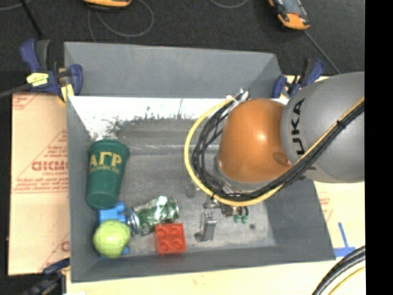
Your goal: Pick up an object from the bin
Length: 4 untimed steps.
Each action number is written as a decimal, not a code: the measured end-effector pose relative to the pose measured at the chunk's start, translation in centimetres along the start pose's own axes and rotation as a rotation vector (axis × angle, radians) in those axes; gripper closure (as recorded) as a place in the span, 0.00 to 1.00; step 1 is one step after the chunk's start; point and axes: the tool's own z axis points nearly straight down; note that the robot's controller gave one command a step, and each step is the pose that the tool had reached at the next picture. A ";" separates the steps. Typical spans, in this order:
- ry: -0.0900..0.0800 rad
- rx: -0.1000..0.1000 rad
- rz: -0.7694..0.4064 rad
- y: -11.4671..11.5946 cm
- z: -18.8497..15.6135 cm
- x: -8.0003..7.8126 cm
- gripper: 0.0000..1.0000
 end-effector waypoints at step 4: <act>-0.009 0.000 -0.104 6.3 5.8 -6.2 0.00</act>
Offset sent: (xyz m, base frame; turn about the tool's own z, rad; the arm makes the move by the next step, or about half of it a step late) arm 0.0501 0.0660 -0.1052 -0.2718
